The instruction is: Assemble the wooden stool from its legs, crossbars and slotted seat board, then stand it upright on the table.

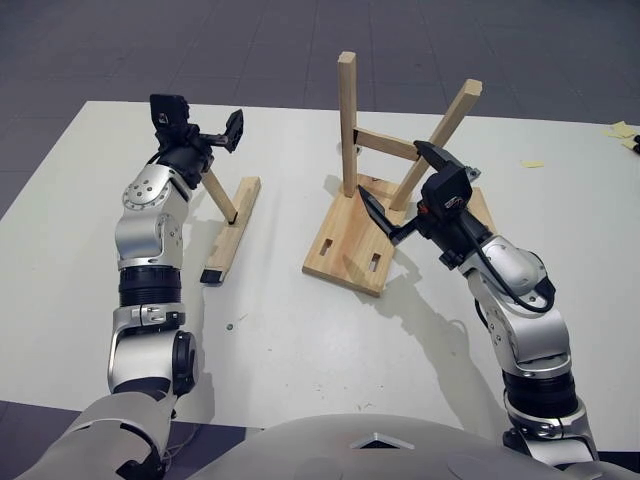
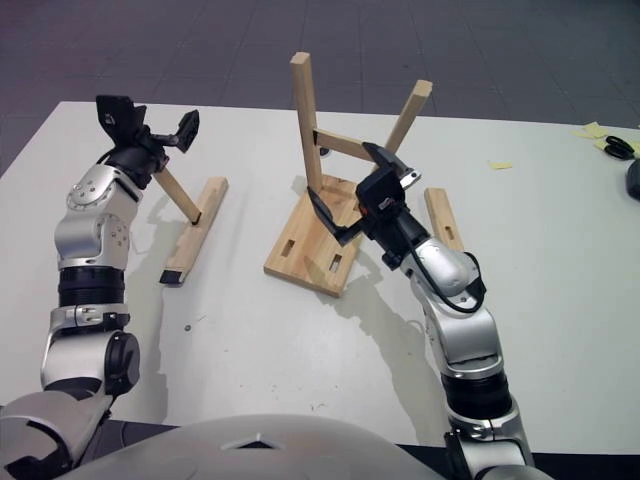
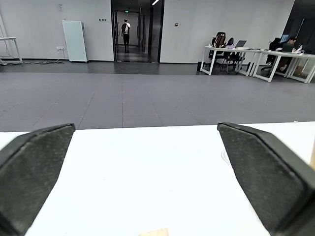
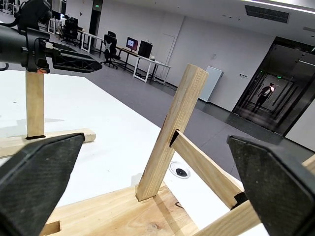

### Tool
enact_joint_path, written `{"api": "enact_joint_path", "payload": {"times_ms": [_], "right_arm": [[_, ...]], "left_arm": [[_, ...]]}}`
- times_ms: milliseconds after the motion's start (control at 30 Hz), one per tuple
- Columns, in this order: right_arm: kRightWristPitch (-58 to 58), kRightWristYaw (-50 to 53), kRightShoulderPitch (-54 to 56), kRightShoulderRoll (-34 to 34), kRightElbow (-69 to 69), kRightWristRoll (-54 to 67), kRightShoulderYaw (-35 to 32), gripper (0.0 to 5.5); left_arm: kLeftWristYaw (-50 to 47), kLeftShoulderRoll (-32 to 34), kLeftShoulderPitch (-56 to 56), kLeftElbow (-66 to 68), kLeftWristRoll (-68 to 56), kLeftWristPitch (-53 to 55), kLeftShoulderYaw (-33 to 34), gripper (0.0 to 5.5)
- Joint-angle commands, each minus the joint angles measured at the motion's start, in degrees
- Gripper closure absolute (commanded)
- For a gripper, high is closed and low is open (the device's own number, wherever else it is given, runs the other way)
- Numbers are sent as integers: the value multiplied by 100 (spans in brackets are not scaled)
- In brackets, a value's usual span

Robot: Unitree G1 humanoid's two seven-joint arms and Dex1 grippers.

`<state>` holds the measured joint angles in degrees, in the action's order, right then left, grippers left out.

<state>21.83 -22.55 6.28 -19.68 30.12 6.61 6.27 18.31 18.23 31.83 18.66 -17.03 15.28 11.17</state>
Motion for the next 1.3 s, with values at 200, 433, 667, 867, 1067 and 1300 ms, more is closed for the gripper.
{"api": "enact_joint_path", "payload": {"times_ms": [200, 433, 667, 867, 1067, 1300], "right_arm": [[48, -4, -4, -2, 6, 18, 13, 10], [18, -63, -175, -25, 19, 23, 101, 10], [36, -59, -320, -21, 93, 3, 172, 10], [55, -14, -526, -95, 194, 8, 2, 10], [64, 23, -511, -83, 188, -15, -24, 10], [41, -33, -419, -108, 109, -6, 2, 10]], "left_arm": [[-125, -219, -915, 100, 70, 475, -160, 12], [-343, 459, 77, -1655, -224, 1125, 218, 12], [-118, 1115, 562, -3247, -1161, 2818, 560, 12], [493, 1845, -1538, -4407, -1664, 4183, 569, 12], [551, 1819, -2652, -4482, -1467, 4353, 111, 12], [409, 1634, -3021, -3081, -554, 3679, -722, 12]]}}
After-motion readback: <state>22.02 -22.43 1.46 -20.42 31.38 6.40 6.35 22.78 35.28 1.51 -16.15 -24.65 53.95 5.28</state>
